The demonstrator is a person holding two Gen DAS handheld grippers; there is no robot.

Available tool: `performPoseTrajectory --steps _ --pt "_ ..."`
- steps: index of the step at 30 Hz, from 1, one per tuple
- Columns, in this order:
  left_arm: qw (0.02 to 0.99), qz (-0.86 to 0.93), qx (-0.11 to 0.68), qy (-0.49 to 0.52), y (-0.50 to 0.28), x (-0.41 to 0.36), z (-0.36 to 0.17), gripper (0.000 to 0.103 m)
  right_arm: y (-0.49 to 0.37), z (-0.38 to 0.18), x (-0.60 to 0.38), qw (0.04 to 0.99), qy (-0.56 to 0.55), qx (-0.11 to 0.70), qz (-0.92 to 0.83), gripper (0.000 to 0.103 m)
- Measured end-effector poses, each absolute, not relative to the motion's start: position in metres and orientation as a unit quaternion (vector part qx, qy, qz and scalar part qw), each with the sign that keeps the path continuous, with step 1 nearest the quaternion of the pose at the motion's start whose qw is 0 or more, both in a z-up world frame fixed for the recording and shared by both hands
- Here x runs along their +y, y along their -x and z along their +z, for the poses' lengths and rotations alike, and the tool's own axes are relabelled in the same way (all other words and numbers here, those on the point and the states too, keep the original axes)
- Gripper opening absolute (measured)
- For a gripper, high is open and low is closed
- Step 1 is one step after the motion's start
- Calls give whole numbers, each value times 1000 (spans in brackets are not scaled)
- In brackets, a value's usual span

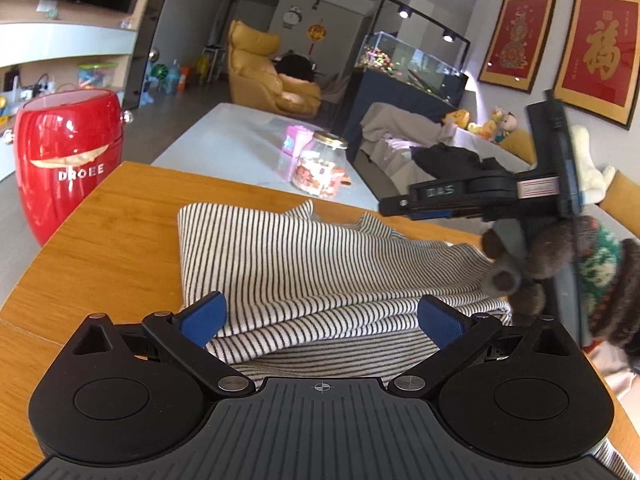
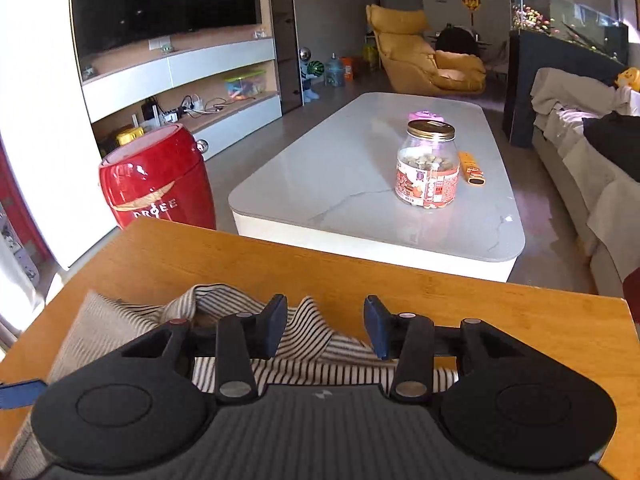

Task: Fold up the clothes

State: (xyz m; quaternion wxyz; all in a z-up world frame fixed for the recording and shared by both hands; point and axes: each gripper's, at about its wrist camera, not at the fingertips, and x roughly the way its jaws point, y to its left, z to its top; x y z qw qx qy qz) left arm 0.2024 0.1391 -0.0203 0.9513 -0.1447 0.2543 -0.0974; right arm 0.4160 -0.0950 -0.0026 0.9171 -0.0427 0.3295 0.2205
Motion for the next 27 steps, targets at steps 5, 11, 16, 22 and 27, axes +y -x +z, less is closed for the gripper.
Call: performPoseTrajectory --steps 5,11,16,22,27 --pt "948 -103 247 171 -202 147 -21 103 -430 -25 -80 905 60 356 225 19" --pt "946 -105 245 182 -205 151 -20 103 -413 -20 -71 909 106 332 229 8" --pt "949 -83 225 206 -199 167 -13 103 -368 25 -88 917 79 283 271 8" --pt "939 -89 192 270 -183 218 27 103 -260 76 -129 896 57 251 362 6" --pt "944 -96 174 265 -189 225 59 103 -204 44 -140 865 71 309 388 6"
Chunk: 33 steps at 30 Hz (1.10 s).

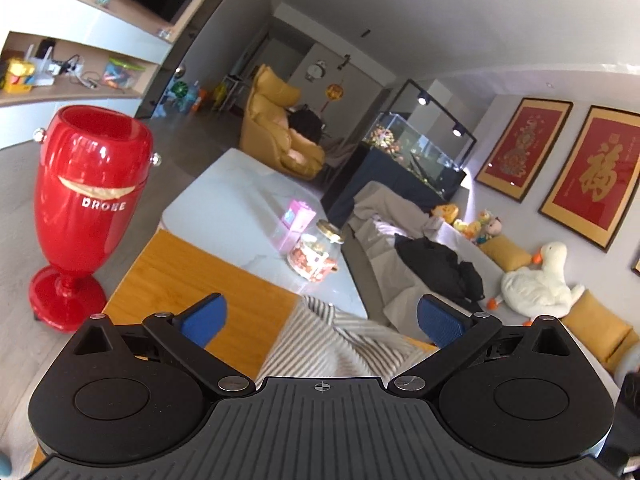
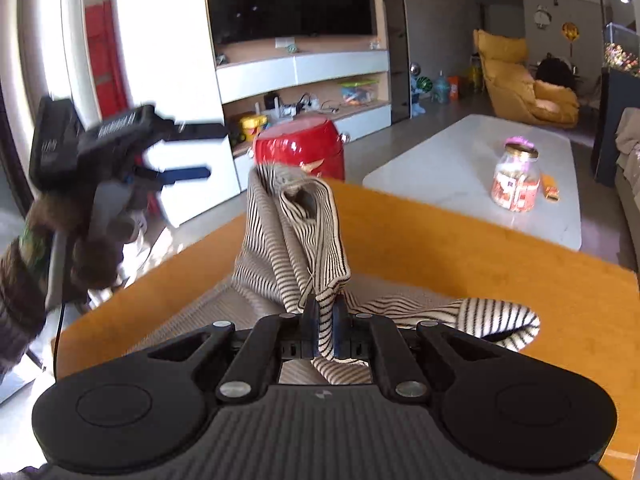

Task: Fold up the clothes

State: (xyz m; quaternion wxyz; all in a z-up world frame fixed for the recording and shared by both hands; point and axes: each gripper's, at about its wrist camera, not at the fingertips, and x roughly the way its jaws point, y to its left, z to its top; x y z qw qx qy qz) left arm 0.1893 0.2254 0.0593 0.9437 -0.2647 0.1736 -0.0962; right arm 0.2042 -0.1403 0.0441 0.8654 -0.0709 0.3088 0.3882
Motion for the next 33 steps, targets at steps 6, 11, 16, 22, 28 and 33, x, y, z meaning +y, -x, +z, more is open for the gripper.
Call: performPoseTrajectory --steps 6,11,16,22,28,33 --pt "947 -122 213 207 -200 194 58 103 -172 13 -146 841 103 348 402 6" --pt "942 -142 276 126 -190 174 36 103 -163 47 -176 860 84 303 403 27" --pt "921 -161 346 71 -170 163 10 94 -191 68 -211 900 8 285 331 59" --pt "908 -174 372 80 -136 174 10 96 -236 8 -239 840 -167 432 281 64" --pt "925 -152 323 131 -136 200 43 101 -245 -14 -227 814 -212 447 304 26" --pt "930 -142 299 157 -147 208 60 101 -230 39 -230 873 -104 345 328 23"
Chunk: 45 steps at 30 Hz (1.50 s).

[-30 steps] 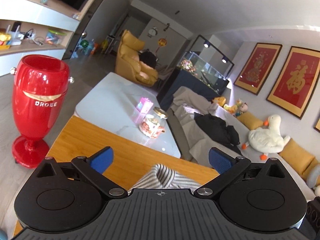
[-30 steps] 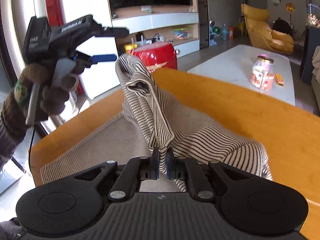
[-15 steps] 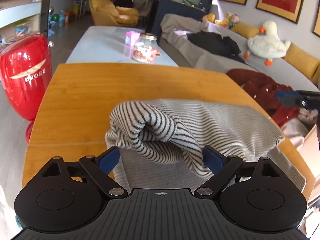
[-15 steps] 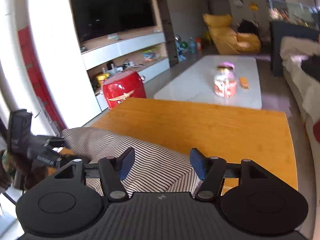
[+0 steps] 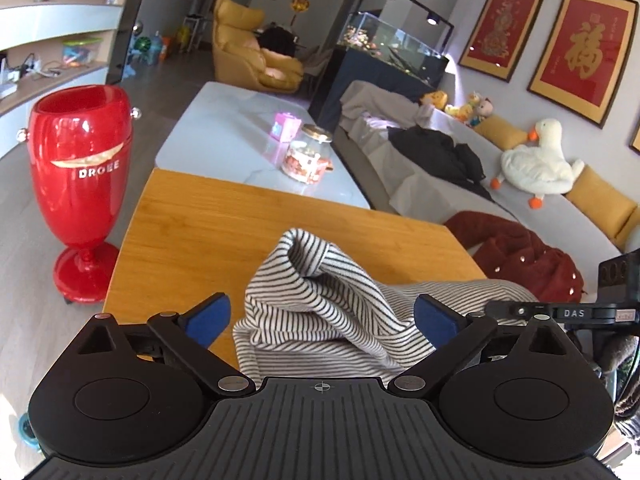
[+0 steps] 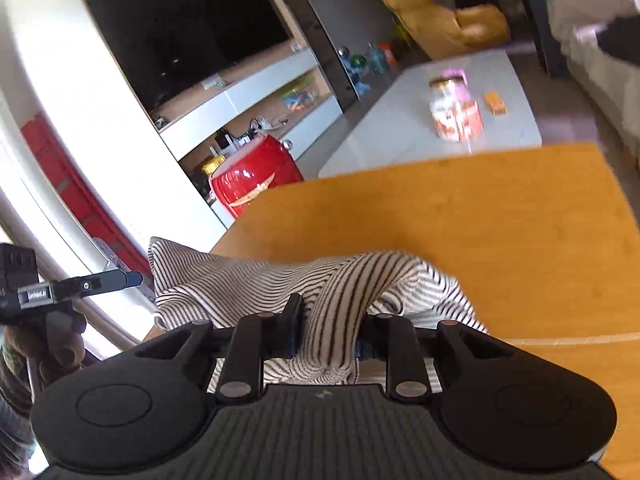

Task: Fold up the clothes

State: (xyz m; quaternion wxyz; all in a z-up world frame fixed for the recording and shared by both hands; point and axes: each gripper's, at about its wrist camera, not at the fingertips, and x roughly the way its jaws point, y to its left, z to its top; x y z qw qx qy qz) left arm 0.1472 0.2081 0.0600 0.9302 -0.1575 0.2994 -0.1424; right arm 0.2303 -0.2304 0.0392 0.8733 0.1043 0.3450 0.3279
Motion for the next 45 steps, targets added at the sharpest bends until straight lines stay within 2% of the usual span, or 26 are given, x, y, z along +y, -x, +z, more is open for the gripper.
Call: performPoseTrajectory --steps 3,8,10,13,15,17,19,26,30,31,32,33,35,38,40,45 --pt "929 -137 286 190 -158 215 66 101 -234 33 -237 877 -74 365 303 23" --pt "926 -146 267 222 -188 206 68 101 -233 -8 -238 880 -48 392 264 26" --pt "925 -156 283 201 -197 192 61 101 -229 -8 -241 883 -57 385 264 27" --pt "923 -155 331 122 -201 166 42 99 -225 -5 -244 885 -43 383 262 35" --pt "917 -143 366 67 -194 157 26 94 -221 -3 -247 886 -32 382 262 39" --pt "910 -131 392 21 -183 156 12 94 -218 -2 -253 883 -37 388 261 48" --pt "907 -130 402 0 -170 161 8 95 -217 -1 -258 879 -51 396 260 51" --pt "888 -196 377 176 -167 190 31 98 -221 0 -265 865 -123 401 276 56" --pt "872 -198 408 183 -192 175 8 98 -225 -12 -253 862 -114 410 274 56" --pt "866 -199 419 187 -197 171 0 96 -225 -15 -249 864 -108 409 273 55" --pt "859 -201 427 201 -202 170 -6 90 -225 -14 -245 869 -96 400 275 47" --pt "852 -204 432 213 -207 169 -12 76 -226 -13 -241 874 -84 391 277 40" --pt "851 -205 424 232 -218 166 -16 64 -227 -10 -232 883 -62 372 280 27" --pt "855 -197 413 242 -242 163 -15 53 -250 1 -215 894 -47 348 279 23" --pt "867 -184 401 232 -252 162 -6 42 -252 16 -217 897 -55 333 285 22" --pt "875 -220 362 233 -214 171 19 41 -238 43 -231 898 -73 305 308 22"
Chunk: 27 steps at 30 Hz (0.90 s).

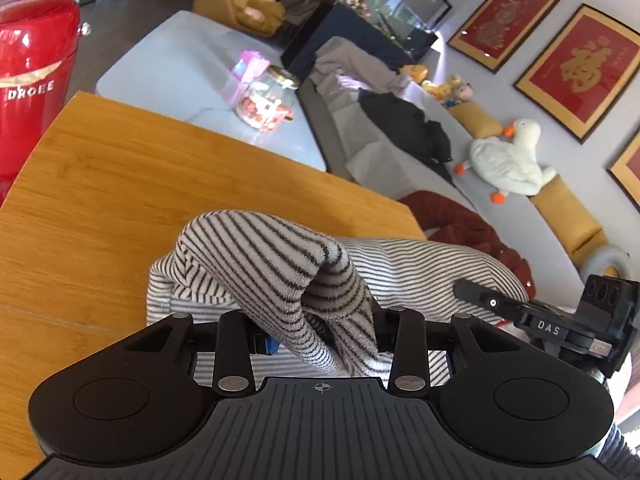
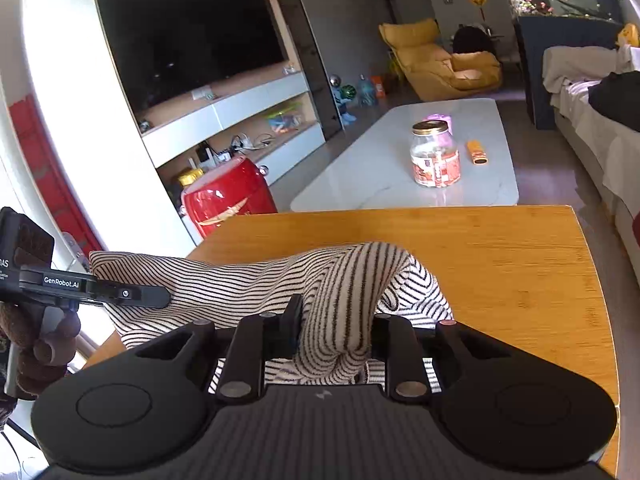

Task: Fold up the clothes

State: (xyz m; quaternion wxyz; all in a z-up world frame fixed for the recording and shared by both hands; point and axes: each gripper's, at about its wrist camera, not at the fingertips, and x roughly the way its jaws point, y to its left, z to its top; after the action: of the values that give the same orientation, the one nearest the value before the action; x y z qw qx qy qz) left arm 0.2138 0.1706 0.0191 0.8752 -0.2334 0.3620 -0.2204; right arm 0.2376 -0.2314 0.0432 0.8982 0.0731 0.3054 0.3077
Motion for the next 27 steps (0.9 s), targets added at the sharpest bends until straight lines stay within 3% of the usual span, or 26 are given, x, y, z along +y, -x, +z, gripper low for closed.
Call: performPoseTrajectory --steps 7,9,11,13,16,18,24,27 --pt "856 -242 397 225 -151 158 -15 42 -205 5 -248 891 -63 363 266 26" --pt "858 -236 406 208 -144 159 -20 44 -200 -9 -249 894 -59 378 233 38" --pt "864 -235 405 188 -137 162 -17 46 -192 -9 -254 898 -76 376 214 41" --pt "875 -236 389 164 -127 167 -3 54 -179 -2 -261 906 -89 368 188 47" --pt "896 -241 346 136 -113 178 33 75 -163 10 -274 919 -117 350 141 55" --pt "906 -251 313 131 -107 185 53 90 -156 18 -282 926 -136 333 113 55" --pt "875 -289 334 199 -136 160 55 91 -157 26 -258 946 -133 272 115 51" --pt "876 -269 361 174 -154 127 34 91 -168 25 -240 946 -112 256 161 50"
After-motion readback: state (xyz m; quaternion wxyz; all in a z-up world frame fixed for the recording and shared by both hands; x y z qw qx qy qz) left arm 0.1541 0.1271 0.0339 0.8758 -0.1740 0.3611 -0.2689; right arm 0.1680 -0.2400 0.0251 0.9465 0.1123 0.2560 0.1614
